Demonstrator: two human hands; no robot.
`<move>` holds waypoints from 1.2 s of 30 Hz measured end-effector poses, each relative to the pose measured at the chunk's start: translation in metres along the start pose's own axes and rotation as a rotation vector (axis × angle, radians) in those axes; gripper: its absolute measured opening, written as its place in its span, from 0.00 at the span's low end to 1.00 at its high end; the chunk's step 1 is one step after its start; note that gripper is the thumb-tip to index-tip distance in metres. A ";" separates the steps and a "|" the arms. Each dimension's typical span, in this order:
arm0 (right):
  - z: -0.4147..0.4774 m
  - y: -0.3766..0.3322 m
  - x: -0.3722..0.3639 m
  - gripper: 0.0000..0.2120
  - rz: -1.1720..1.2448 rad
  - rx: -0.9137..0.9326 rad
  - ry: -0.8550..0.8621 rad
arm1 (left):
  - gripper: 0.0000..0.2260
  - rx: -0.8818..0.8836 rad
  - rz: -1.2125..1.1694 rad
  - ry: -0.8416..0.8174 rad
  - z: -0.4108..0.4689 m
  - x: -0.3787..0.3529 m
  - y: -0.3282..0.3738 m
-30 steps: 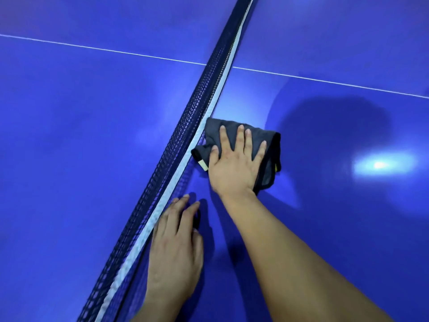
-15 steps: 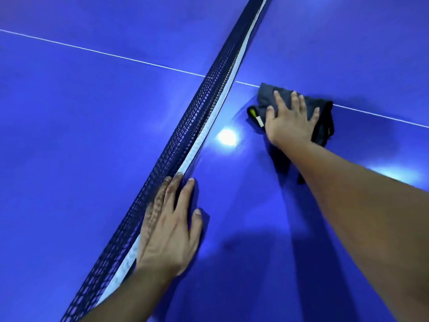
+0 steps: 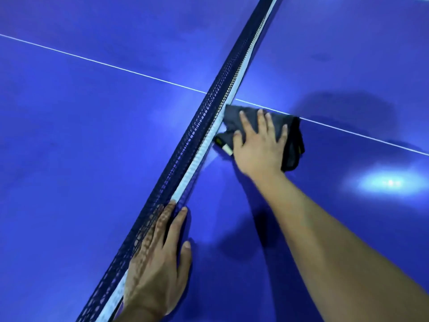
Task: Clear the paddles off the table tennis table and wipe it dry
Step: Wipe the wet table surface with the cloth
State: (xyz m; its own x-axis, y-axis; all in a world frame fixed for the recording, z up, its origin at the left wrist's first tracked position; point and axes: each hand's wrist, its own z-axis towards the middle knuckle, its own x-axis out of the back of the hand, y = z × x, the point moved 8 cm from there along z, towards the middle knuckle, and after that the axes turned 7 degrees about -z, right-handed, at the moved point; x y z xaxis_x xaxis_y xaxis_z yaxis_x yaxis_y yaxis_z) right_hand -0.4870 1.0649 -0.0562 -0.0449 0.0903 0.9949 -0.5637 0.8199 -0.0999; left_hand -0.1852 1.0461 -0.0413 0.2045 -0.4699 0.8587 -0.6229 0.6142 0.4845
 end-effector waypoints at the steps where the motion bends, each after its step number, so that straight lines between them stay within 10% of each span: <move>1: 0.020 0.000 -0.002 0.28 0.009 -0.035 -0.008 | 0.27 -0.010 -0.011 0.003 0.001 0.000 -0.001; 20: -0.110 -0.060 0.000 0.26 0.130 0.296 0.022 | 0.26 -0.048 0.080 0.092 0.001 -0.002 -0.008; 36: -0.069 -0.020 0.004 0.27 0.040 0.050 -0.012 | 0.25 -0.059 0.118 0.096 -0.006 -0.008 0.000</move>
State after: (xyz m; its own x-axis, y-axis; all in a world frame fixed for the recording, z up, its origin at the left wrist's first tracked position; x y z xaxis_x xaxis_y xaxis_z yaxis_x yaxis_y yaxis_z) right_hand -0.4195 1.0879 -0.0510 -0.0780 0.1154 0.9902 -0.6014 0.7868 -0.1391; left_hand -0.1817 1.0536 -0.0469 0.2054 -0.3315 0.9208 -0.6023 0.6987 0.3859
